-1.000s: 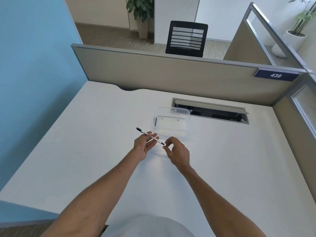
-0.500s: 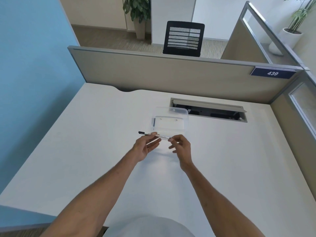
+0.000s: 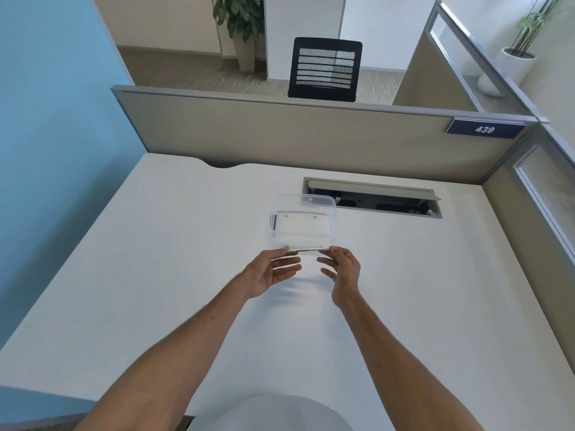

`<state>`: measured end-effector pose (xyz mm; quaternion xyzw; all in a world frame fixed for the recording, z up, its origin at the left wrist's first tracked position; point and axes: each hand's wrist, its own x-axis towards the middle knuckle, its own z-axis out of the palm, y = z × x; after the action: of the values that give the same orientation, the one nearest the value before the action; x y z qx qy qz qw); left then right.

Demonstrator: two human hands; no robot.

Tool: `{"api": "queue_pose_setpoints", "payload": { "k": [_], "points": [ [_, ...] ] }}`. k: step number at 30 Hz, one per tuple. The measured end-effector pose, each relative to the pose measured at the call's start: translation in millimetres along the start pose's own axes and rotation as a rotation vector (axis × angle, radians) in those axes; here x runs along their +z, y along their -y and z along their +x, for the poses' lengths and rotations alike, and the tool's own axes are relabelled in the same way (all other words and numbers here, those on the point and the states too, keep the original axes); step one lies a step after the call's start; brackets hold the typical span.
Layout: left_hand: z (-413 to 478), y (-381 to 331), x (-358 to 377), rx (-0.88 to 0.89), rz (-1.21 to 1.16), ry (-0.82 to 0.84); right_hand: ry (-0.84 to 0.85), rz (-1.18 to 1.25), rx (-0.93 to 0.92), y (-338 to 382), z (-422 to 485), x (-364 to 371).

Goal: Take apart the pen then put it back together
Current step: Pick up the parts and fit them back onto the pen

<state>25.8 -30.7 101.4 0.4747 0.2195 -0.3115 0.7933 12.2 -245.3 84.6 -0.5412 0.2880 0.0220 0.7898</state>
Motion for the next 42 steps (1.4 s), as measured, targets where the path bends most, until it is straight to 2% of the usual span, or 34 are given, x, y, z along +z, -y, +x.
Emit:
{"api": "queue_pose_setpoints", "payload": {
  "k": [5,11,18,26,42],
  "points": [
    [4.2,5.8,-2.6,0.054,0.077,-0.069,-0.052,-0.020,0.001,2.1,1.5,-5.0],
    [4.3,8.3,0.2,0.055,0.246,-0.023,-0.083,0.023,0.023,5.1,1.1,-6.8],
    [3.7,15.6,19.1,0.041,0.311,0.052,0.081,0.438,0.187,13.0,1.4,5.7],
    [6.0,19.2,29.9,0.088,0.430,0.096,0.097,0.608,0.215,18.6,2.2,13.7],
    [3.4,19.4,40.0,0.117,0.475,0.175,0.097,0.601,0.196,24.7,-4.1,17.8]
  ]
}}
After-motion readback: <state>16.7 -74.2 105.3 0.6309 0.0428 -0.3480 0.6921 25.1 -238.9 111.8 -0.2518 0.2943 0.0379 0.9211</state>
